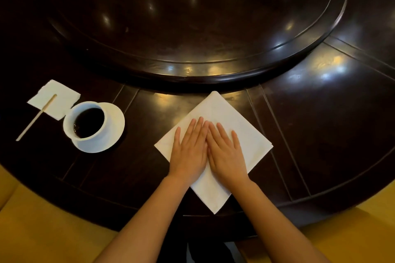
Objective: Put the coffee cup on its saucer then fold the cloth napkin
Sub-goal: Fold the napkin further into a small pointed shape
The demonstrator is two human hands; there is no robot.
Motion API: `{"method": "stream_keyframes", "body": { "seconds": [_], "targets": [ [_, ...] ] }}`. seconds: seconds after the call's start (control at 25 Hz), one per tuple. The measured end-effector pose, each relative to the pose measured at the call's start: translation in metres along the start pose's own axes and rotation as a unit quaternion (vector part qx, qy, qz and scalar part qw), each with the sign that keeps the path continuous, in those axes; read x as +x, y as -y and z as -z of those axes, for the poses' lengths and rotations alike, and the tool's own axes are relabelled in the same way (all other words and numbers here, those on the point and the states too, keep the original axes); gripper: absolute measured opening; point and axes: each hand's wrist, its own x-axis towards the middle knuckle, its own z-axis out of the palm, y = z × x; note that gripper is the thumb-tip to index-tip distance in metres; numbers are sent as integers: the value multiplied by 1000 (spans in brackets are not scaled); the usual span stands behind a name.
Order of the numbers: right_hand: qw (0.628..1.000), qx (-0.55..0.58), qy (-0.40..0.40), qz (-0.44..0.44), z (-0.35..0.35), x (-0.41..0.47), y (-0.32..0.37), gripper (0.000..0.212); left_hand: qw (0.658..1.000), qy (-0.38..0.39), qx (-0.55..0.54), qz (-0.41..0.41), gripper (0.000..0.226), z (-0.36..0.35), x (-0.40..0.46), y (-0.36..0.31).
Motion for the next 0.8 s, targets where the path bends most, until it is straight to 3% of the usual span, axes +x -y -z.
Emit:
{"method": "stream_keyframes", "body": {
  "seconds": [0.24,0.44,0.52,0.64,0.72,0.8],
  "targets": [
    [998,-62,10,-3,7,-5,-40,60,999,7,-27,43,66,-6,-2,19],
    [961,-75,-71,-255,18,-14,-58,71,996,4,-25,87,74,-2,-6,24],
    [978,-80,-96,-166,22,-2,-48,66,996,4,-20,84,76,-2,-6,24],
    [989,-84,-8,121,27,37,-41,52,1000,8,-4,25,78,0,-7,23],
    [969,-110,74,210,34,63,-50,51,998,7,-6,-63,77,1,-13,17],
    [951,-144,103,255,39,81,-62,52,987,14,-26,-156,73,0,-24,7]
  ]
}}
